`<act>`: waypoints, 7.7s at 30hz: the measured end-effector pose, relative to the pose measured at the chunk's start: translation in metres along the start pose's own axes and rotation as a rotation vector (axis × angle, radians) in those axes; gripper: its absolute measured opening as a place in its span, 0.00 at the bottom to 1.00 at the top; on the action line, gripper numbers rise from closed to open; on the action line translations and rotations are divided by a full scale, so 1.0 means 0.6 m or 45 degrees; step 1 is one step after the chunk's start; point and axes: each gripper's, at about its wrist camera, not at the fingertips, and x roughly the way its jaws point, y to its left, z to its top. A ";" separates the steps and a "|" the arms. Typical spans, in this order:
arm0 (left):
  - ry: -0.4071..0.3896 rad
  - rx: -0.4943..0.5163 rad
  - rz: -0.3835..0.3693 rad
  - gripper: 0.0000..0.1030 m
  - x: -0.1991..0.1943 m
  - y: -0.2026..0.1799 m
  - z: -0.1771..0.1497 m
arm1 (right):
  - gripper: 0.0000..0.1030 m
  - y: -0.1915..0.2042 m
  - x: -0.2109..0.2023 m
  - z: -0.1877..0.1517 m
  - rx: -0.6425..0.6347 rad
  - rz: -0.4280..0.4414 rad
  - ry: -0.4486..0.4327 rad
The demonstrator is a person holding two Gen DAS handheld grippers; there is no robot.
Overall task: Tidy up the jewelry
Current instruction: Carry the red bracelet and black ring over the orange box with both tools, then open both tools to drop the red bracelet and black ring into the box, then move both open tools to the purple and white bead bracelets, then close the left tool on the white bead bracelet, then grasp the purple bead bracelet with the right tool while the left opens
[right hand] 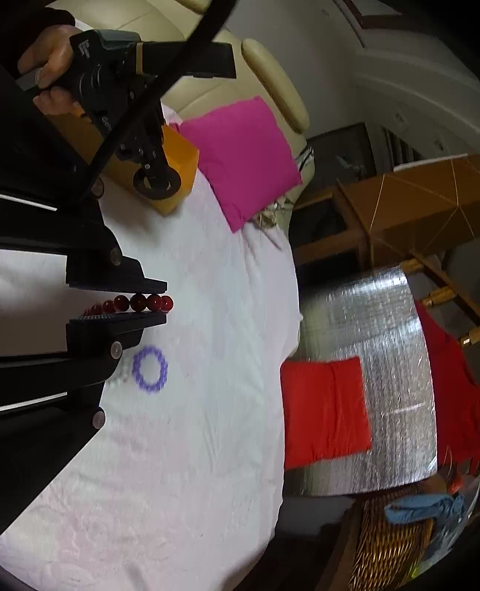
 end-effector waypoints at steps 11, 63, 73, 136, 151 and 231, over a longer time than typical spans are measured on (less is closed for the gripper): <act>-0.076 -0.149 0.177 0.10 -0.060 0.092 -0.037 | 0.10 0.102 0.016 -0.002 -0.071 0.161 0.026; 0.254 -0.540 0.383 0.10 -0.021 0.290 -0.158 | 0.10 0.334 0.180 -0.057 -0.100 0.571 0.252; 0.323 -0.547 0.409 0.35 -0.008 0.285 -0.159 | 0.12 0.318 0.195 -0.063 -0.087 0.503 0.288; 0.230 0.138 0.292 0.63 0.078 -0.131 -0.090 | 0.41 -0.202 0.038 -0.037 0.498 -0.191 0.357; 0.312 0.061 -0.031 0.63 0.147 -0.205 -0.039 | 0.41 -0.286 0.017 -0.026 0.625 -0.268 0.329; 0.327 -0.176 -0.169 0.09 0.156 -0.068 -0.038 | 0.64 -0.127 0.198 -0.014 0.262 -0.269 0.360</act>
